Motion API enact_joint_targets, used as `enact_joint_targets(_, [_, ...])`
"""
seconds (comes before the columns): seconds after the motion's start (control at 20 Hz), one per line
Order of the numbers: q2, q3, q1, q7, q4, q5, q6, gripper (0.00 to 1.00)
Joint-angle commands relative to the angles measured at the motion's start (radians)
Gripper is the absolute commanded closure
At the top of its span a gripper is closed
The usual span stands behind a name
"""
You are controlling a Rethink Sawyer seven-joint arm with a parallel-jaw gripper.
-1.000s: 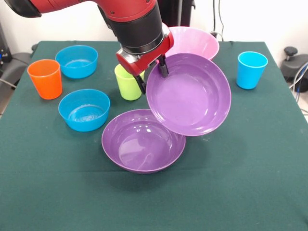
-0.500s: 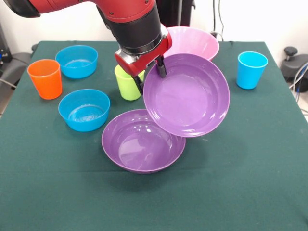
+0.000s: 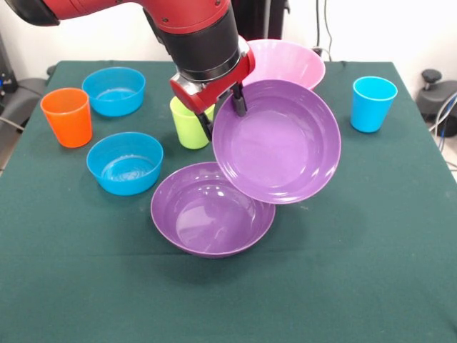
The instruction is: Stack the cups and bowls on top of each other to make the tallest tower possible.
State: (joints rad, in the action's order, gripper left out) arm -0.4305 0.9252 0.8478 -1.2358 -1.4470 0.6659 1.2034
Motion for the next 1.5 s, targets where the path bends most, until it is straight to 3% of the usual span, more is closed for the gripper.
enact_joint_targets(0.05, [0.002, -0.061, -0.053, 0.224, 0.042, 0.067, 0.043, 0.0])
enact_joint_targets(1.5, [-0.006, -0.066, -0.045, 0.157, 0.006, 0.091, -0.046, 0.0])
